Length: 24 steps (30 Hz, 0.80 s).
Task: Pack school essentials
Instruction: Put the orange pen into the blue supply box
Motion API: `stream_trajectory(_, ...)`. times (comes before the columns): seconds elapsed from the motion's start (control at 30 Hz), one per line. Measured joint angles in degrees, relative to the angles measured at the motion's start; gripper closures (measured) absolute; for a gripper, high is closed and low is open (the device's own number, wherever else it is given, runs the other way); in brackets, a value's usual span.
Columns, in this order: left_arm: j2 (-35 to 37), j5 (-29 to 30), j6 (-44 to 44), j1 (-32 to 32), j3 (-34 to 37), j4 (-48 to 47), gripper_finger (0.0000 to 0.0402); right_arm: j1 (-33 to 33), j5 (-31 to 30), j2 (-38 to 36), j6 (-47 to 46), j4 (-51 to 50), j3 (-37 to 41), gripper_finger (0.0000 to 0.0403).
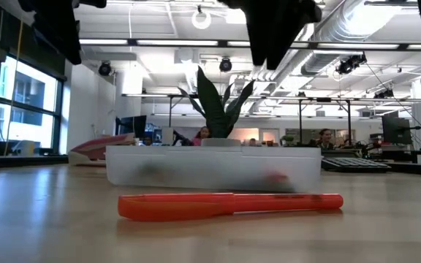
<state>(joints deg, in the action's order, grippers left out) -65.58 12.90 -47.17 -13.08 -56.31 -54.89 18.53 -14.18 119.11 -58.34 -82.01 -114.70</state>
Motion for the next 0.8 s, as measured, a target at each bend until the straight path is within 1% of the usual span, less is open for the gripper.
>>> stream_trajectory(0.17,0.0,-1.13,-4.33,-0.02,0.02,1.16,0.0205,1.34,-0.69,-1.51,-3.91,-0.3,-0.04,0.0258)
stream_trajectory(0.3,0.0,-3.33,-2.96,-1.56,0.02,6.27,0.0188,2.67,-2.44,-2.36,-8.26,-0.53,-0.06,0.0258)
stream_trajectory(0.43,-0.3,-3.25,-2.45,-4.47,0.02,14.22,0.0187,3.81,-3.45,-2.56,-12.15,-0.58,-0.06,0.0258)
stream_trajectory(0.57,-1.56,-2.55,-0.05,-7.01,0.02,20.62,0.0193,4.77,-3.45,-2.56,-15.12,-0.76,-0.06,0.0258)
stream_trajectory(0.8,-4.79,-2.38,4.12,-10.76,0.02,27.37,0.0199,5.19,-3.73,-3.28,-16.64,-1.07,-0.06,0.0258)
